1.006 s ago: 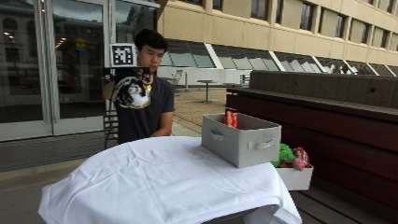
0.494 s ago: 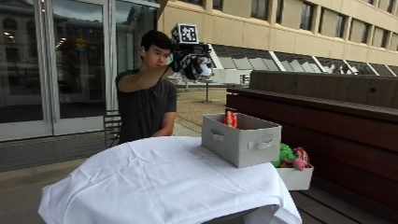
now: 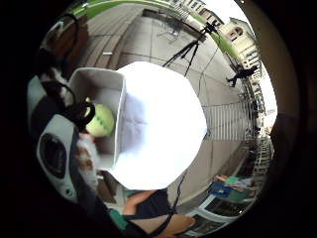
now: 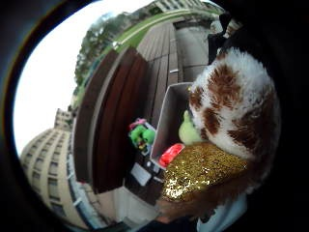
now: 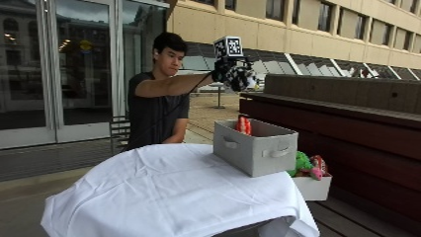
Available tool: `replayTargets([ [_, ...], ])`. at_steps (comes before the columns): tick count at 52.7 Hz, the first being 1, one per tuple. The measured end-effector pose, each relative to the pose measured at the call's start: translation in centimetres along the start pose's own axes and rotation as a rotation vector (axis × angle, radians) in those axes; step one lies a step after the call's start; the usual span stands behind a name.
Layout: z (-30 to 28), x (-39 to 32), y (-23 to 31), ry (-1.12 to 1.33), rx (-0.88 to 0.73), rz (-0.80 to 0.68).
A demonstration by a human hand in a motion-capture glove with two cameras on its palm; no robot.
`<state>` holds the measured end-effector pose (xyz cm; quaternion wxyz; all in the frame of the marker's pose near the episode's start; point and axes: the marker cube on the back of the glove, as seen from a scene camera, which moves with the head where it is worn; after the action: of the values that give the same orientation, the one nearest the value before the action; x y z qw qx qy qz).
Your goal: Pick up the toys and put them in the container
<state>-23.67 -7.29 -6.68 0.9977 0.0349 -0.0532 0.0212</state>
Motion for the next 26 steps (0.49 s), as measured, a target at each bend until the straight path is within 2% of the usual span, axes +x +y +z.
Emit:
replayTargets([
  [2, 0.7, -0.1, -0.3, 0.001, 0.023, -0.091],
  [7, 2.3, -0.3, -2.0, 0.024, 0.063, -0.150],
  [13, 3.3, -4.3, 0.6, -0.009, 0.059, -0.170],
  [26, 5.7, -5.1, 0.5, 0.005, -0.013, -0.172],
])
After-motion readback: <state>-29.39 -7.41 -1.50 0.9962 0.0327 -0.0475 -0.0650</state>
